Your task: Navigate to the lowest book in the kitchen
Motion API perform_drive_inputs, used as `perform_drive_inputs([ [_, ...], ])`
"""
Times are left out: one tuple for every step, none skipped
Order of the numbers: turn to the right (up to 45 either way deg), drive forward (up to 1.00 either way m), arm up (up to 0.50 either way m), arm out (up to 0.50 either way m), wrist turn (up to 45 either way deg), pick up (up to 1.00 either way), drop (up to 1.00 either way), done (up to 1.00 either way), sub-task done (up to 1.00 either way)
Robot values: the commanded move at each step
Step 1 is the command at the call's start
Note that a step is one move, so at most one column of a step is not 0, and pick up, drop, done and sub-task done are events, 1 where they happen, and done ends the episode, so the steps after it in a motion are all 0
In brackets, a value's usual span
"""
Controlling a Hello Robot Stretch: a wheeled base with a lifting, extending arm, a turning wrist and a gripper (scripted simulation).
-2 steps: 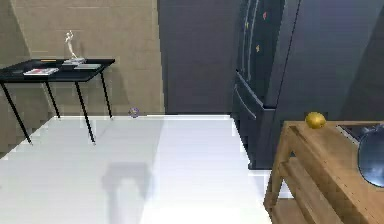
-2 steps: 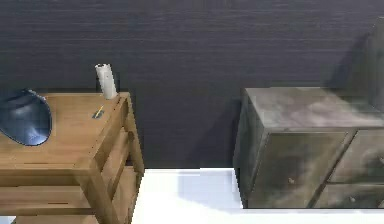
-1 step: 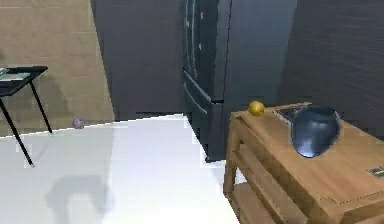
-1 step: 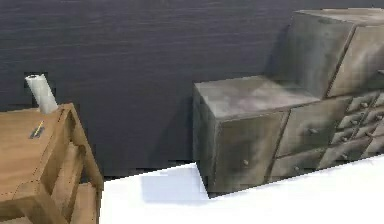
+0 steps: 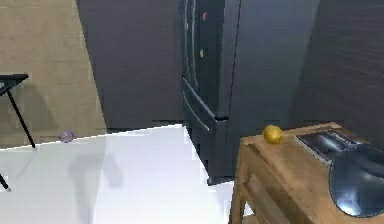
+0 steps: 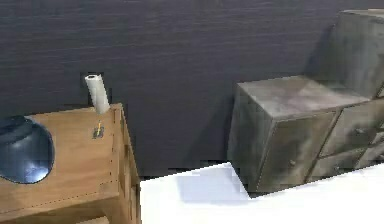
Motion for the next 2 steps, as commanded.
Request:
perform_drive_inputs([
  [39.0,0.0,0.0,0.0,0.0,0.0,0.0,0.0,0.0],
  [0.0,0.0,0.0,0.0,0.0,0.0,0.0,1.0,0.0],
])
